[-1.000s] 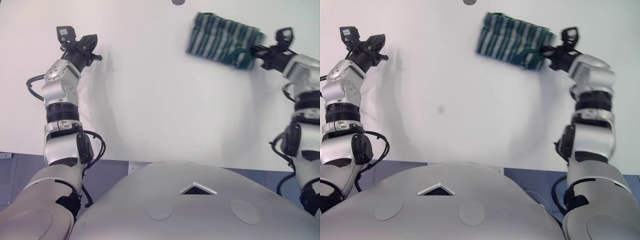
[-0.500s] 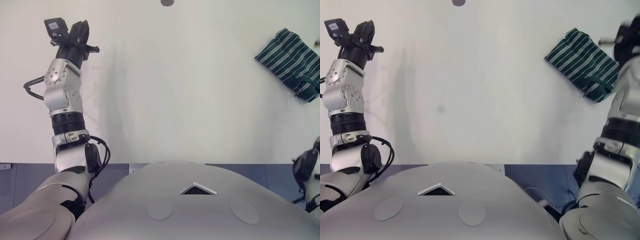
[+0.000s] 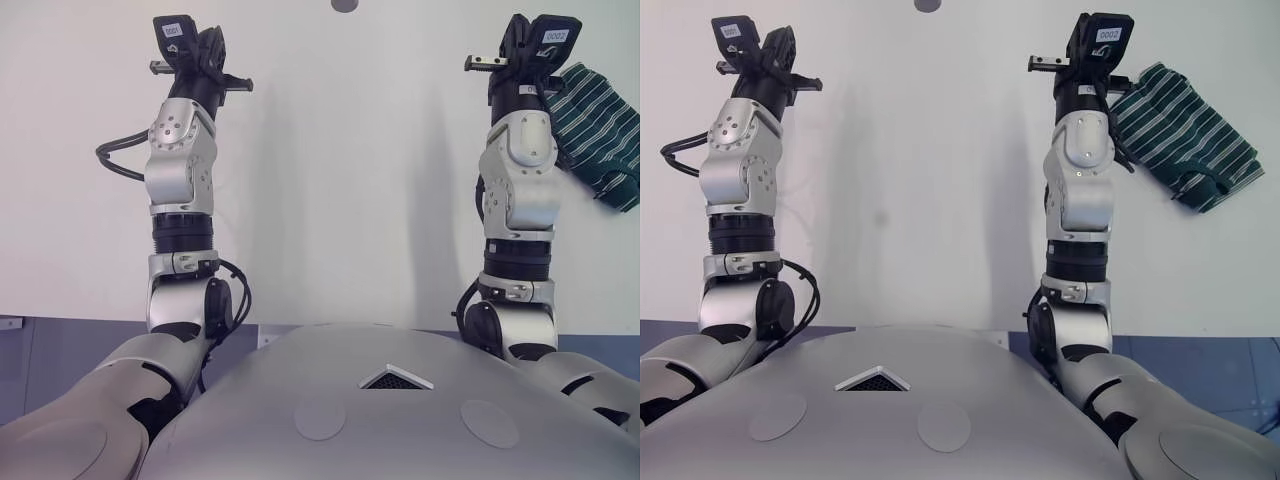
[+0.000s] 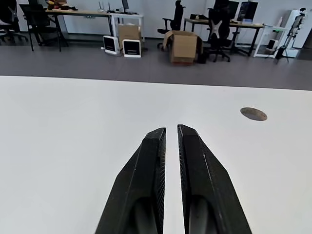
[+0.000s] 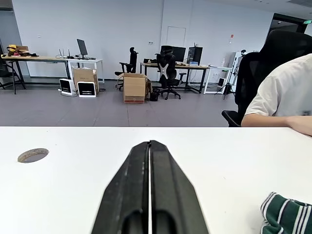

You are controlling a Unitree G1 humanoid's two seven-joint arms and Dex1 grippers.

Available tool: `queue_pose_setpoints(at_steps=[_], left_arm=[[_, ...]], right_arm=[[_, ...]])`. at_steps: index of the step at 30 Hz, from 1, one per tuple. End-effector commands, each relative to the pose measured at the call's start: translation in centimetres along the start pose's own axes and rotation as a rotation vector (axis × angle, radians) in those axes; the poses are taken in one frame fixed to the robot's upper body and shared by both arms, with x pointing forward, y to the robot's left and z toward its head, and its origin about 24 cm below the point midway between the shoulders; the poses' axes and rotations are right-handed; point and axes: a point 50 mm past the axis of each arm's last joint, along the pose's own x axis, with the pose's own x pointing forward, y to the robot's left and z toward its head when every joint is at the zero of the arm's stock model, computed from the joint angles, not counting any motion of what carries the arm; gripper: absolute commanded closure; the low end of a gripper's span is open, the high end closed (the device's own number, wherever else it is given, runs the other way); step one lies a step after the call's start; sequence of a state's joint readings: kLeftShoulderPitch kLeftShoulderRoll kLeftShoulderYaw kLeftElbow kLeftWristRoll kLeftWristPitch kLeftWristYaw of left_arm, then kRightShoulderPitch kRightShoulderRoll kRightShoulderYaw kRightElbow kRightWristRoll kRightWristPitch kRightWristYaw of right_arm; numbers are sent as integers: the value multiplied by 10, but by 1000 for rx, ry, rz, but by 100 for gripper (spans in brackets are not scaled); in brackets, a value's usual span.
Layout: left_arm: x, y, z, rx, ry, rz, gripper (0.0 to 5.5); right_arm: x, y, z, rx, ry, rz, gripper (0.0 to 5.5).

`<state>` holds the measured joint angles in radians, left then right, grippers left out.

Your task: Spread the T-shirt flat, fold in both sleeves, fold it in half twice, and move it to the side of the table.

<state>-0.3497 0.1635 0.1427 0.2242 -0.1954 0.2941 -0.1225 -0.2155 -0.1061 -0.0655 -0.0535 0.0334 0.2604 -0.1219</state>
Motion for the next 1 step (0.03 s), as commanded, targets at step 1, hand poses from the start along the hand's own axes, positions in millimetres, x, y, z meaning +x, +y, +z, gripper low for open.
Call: queue_pose_setpoints(at_steps=[1], left_arm=[[3,-2,-2,32,35,-34,521]], right_arm=[[-10,-4,-7,-30,21,-34,550]])
